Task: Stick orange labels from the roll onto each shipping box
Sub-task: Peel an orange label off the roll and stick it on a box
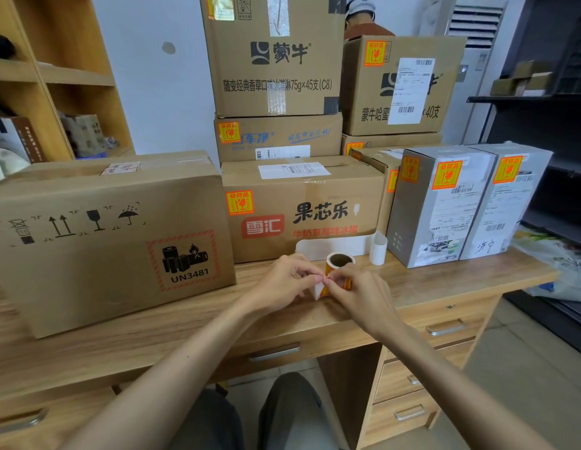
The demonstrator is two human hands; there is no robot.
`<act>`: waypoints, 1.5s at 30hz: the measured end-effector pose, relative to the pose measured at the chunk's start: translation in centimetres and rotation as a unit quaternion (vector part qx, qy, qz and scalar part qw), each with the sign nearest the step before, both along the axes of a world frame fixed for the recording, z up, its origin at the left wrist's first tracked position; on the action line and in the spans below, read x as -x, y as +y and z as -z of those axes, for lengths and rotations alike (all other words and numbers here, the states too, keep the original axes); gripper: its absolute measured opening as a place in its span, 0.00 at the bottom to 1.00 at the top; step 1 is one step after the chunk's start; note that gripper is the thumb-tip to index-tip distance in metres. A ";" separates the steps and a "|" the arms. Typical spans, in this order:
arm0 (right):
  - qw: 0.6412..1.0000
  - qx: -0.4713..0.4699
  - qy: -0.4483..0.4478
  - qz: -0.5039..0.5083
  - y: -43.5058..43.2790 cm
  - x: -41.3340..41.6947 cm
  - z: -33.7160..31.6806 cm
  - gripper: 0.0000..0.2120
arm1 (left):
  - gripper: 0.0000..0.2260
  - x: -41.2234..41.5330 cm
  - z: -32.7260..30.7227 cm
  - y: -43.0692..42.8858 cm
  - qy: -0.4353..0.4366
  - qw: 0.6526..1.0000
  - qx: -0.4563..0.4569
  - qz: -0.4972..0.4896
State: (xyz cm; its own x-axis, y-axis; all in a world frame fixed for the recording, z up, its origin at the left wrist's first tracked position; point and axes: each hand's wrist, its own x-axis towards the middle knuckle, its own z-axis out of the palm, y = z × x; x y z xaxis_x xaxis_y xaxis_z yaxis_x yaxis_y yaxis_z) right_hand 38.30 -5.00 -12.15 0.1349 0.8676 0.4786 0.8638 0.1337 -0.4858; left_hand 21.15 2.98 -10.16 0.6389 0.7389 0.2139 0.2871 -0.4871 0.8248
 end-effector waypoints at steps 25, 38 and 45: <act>0.967 -0.005 0.254 -0.005 -2.0 -2.8 -0.7 0.09 | 0.05 -0.2 0.1 0.9 -0.026 0.994 -0.014 -0.102; 0.970 -0.117 0.213 -0.003 -2.5 -2.1 -3.7 0.10 | 0.14 0.9 -1.2 0.3 -0.052 0.992 -0.017 -0.111; 0.985 -0.168 0.006 -0.037 -0.7 2.7 -5.5 0.06 | 0.06 3.4 -5.1 -1.7 -0.095 0.980 -0.076 -0.155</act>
